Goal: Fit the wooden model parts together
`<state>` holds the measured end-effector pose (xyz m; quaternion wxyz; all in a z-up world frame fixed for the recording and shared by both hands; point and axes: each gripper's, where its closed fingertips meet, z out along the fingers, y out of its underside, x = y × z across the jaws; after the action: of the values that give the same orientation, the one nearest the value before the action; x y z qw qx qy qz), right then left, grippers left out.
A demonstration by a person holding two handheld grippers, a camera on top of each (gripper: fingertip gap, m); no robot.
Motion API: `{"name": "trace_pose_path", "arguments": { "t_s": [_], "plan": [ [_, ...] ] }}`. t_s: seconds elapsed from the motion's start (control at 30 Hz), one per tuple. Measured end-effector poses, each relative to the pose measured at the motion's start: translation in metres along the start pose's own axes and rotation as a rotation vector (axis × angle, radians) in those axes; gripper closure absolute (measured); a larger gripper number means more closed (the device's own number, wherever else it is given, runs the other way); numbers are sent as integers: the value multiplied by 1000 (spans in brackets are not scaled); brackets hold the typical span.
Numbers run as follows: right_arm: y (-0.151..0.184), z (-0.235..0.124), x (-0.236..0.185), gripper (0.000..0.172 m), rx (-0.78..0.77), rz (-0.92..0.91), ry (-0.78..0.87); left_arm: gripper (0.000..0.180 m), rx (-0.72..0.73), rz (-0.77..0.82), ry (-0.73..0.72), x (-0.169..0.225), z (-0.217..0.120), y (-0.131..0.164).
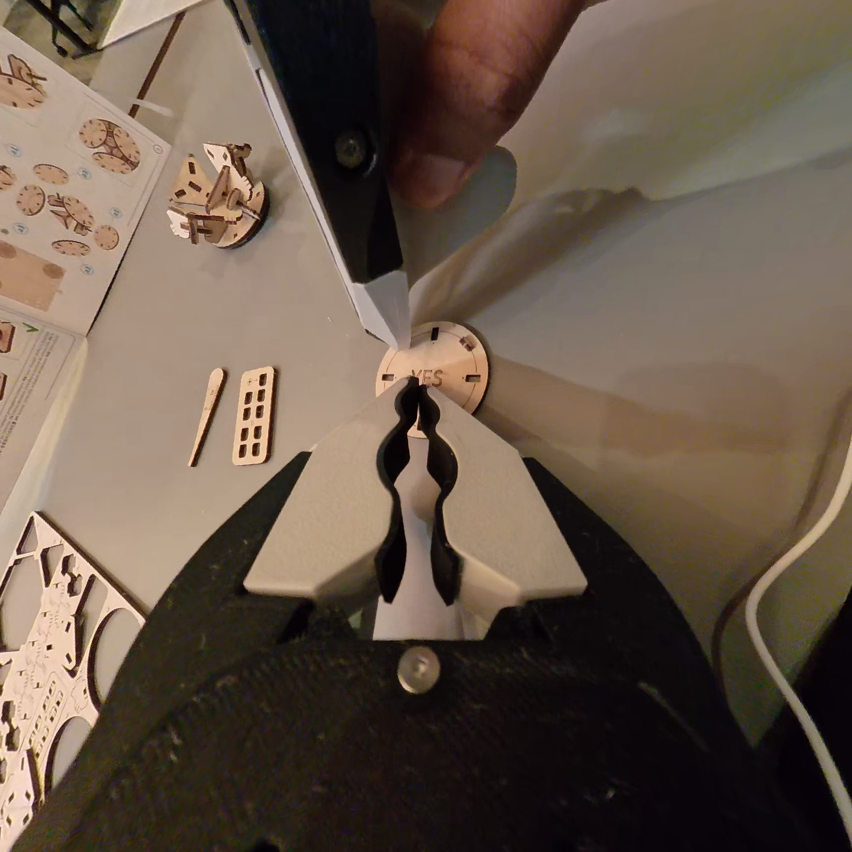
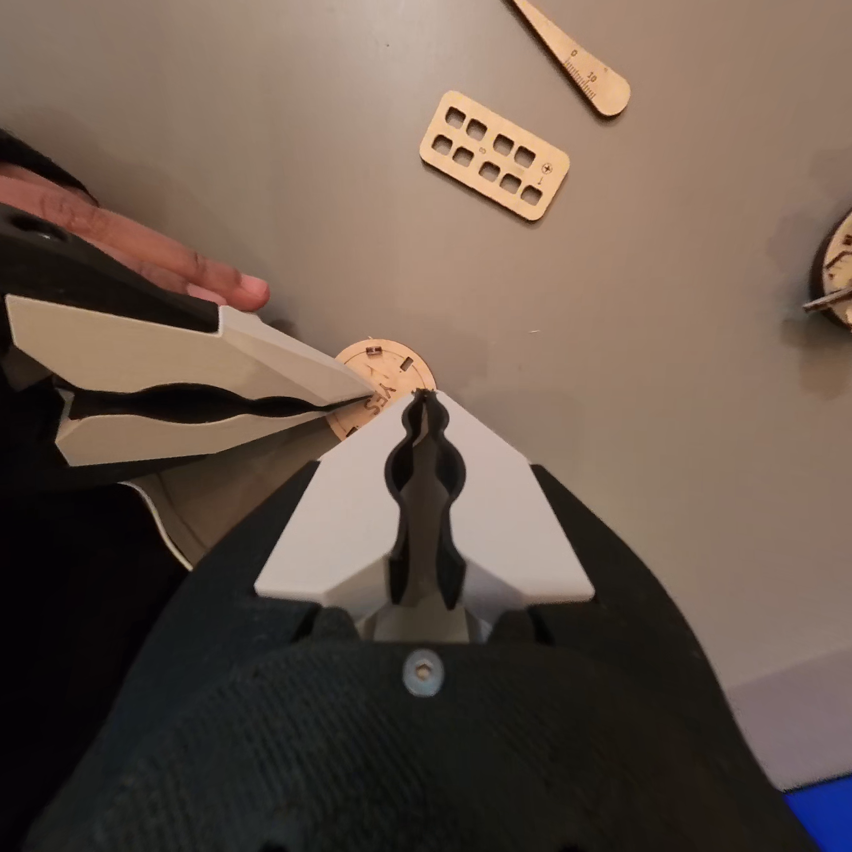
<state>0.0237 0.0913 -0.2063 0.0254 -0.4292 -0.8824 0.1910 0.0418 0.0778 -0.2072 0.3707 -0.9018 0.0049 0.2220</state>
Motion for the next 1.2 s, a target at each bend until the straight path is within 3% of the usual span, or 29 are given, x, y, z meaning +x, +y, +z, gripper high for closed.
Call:
{"name": "trace_pose_path", "arguments": {
  "t_s": [0.47,1.2],
  "plan": [
    [1,1,0,172,-179,79,-18,180,0,15,-14,0,0,0],
    [1,2,1,172,-193,47,-14,180,1,16,-12,0,0,0]
  ]
}}
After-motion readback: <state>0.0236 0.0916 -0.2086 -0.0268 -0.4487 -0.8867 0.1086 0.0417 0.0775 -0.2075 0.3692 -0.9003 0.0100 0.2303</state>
